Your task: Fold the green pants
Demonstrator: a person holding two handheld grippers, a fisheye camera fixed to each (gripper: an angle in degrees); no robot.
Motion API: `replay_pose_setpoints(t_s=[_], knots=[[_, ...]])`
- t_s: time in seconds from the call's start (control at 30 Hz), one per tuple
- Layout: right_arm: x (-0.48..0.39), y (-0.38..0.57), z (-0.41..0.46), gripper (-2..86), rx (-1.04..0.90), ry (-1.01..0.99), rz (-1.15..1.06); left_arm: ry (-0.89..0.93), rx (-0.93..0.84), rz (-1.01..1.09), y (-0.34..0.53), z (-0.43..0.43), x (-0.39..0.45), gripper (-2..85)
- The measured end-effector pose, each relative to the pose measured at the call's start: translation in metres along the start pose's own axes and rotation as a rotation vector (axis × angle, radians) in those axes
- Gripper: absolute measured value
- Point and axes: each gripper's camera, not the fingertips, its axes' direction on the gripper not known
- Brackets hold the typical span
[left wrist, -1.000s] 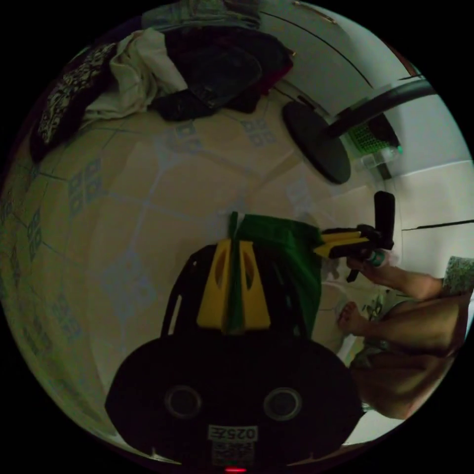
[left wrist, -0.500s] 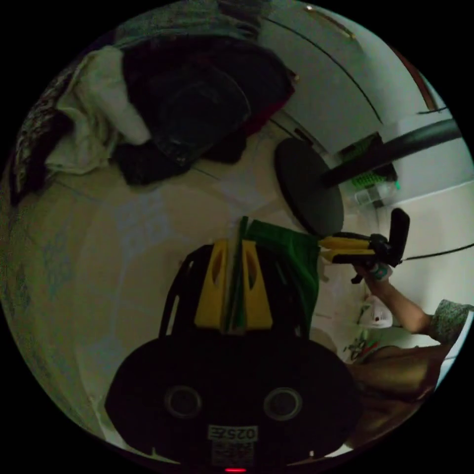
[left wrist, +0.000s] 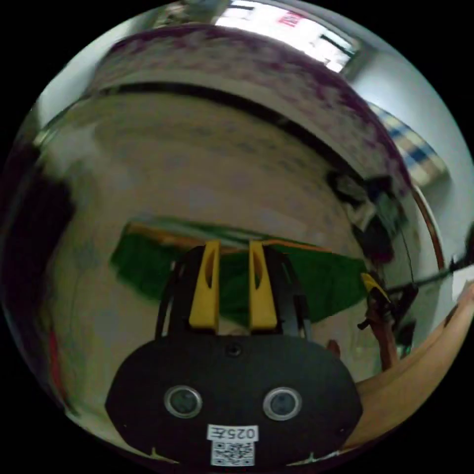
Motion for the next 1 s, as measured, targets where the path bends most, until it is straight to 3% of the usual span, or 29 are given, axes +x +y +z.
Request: replay_pose_setpoints(t_s=[0.1,0.17,0.23,0.37,0.67,0.8,1.0], knots=[[-0.019,-0.008,0.101,12.8,-0.083,-0.129,-0.069,0.020,0.016,-0.364,0.054,-0.052,-0.047,7.6],[-0.031,-0.009,0.160,13.3,-0.125,-0.178,-0.111,0.088,0.044,-0.468,0.071,-0.069,-0.048,8.3],[-0.045,-0.007,0.220,13.2,-0.190,-0.196,-0.163,0.109,0.045,-0.480,0.072,-0.080,-0.032,9.1],[-0.095,-0.005,0.360,11.1,-0.399,-0.183,-0.482,0.097,0.061,-0.457,0.054,-0.113,0.024,10.2],[-0.143,0.043,0.655,12.1,-0.728,-0.210,-0.771,-0.057,0.137,-0.011,0.006,-0.231,0.141,13.4],[-0.154,0.088,0.764,10.5,-0.758,-0.136,-0.858,0.074,0.148,0.193,-0.003,-0.277,0.192,15.5],[-0.160,0.149,0.867,4.0,-0.827,-0.030,-0.982,0.099,0.036,0.440,0.003,-0.310,0.275,17.9]])
